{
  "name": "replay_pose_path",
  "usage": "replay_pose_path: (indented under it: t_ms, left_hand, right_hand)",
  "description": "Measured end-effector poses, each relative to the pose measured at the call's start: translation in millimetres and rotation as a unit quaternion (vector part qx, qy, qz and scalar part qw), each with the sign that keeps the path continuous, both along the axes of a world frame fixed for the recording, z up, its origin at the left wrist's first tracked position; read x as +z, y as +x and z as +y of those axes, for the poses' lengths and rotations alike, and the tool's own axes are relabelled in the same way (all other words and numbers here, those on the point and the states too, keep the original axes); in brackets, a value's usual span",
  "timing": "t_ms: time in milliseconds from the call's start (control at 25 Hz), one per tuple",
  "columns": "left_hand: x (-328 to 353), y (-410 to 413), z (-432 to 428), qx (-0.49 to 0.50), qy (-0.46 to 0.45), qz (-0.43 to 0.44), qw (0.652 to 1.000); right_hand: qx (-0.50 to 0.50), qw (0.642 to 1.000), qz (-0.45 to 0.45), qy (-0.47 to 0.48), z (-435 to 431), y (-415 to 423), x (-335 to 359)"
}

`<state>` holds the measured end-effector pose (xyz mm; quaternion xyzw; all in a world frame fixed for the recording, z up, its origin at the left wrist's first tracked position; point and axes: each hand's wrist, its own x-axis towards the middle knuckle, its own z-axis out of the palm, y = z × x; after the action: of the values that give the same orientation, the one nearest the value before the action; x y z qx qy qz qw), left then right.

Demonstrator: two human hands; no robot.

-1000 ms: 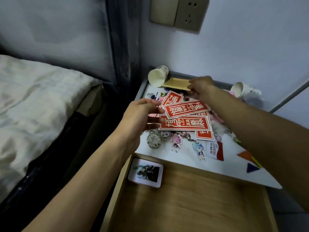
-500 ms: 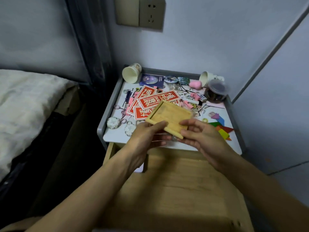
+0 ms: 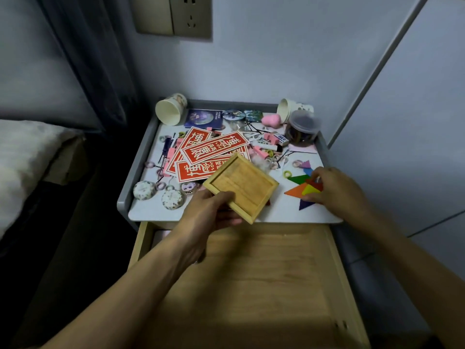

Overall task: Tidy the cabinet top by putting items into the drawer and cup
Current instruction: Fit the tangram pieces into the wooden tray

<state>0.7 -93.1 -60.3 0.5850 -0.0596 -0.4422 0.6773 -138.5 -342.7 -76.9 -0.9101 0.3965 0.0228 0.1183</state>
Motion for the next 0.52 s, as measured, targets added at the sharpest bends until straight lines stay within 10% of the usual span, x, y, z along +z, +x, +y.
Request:
replay_pose_path:
  t_ms: [520]
  left_hand:
    - [-5.1,-2.6,-6.2,-0.019,0.008,-0.001,1.0]
  right_hand:
    - [0.06,0.997,-0.044,0.033,5.3,17.4,1.7]
